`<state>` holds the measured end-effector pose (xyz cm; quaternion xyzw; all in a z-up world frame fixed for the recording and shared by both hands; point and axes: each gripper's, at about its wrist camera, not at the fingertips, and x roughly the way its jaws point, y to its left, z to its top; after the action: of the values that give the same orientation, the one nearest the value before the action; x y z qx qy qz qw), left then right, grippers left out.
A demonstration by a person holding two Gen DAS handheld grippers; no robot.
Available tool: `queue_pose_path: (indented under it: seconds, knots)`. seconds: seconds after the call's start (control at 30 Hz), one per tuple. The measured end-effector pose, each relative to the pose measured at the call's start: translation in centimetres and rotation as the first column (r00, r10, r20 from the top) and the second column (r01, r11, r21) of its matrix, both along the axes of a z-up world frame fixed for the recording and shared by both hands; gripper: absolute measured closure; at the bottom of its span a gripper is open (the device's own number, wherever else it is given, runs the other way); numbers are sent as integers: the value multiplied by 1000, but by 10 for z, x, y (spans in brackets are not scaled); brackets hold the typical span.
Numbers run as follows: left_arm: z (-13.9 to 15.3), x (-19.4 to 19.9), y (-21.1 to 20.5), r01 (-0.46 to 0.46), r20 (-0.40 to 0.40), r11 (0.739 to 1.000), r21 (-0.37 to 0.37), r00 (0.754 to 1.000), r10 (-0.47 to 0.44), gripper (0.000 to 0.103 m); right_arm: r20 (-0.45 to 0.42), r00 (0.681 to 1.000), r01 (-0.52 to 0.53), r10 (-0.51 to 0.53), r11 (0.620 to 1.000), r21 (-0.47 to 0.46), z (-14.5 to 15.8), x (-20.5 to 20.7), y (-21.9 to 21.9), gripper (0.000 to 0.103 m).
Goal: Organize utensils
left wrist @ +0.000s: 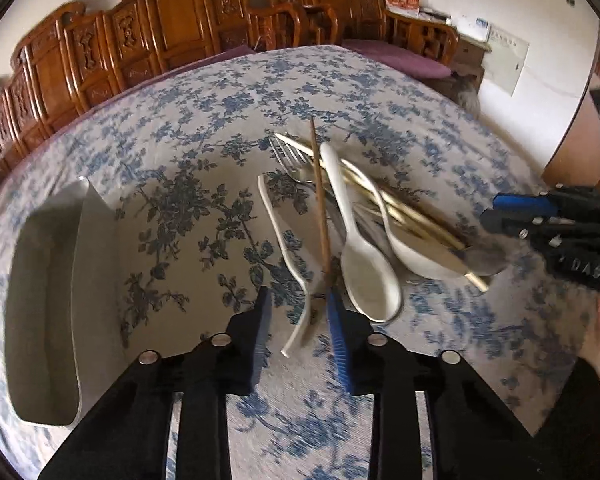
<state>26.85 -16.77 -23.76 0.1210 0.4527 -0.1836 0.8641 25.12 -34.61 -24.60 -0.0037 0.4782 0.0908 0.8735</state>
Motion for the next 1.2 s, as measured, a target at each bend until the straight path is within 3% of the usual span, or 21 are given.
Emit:
queue_pose_path:
  seconds: [0.13, 0.17, 0.2, 0.3, 0.67, 0.8, 0.93, 1.2]
  knots:
    - [-6, 2, 1, 17, -27, 1000, -10, 999, -18, 80, -19, 999, -35, 35, 999, -6, -6, 12, 6, 78]
    - [-8, 4, 2, 16, -38, 1000, -13, 999, -17, 83, -23, 999, -44, 43, 999, -17, -8, 16, 8, 78]
    - [-9, 5, 3, 14, -49, 1000, -16, 999, -14, 94, -27, 998, -50, 49, 998, -23, -10, 20, 9, 78]
    - [-12, 6, 9, 8, -87, 999, -46, 996, -12, 101, -39, 998, -56, 56, 998, -1, -15, 29, 11, 78]
    - [12, -7, 22, 5, -36, 996, -94, 999, -8, 101, -69, 992, -101, 102, 995, 11, -21, 65, 22, 78]
    - [20, -11, 19, 16, -19, 995, -95, 1000, -18, 101, -80, 988, -138, 135, 990, -35, -23, 69, 31, 79]
    - [25, -17, 19, 19, -17, 994, -108, 1000, -21, 101, -90, 989, -122, 115, 990, -73, -23, 74, 31, 93]
    - [44, -28, 27, 21, 15, 994, -111, 1000, -20, 101, -93, 993, -78, 67, 989, -128, -22, 66, 16, 97]
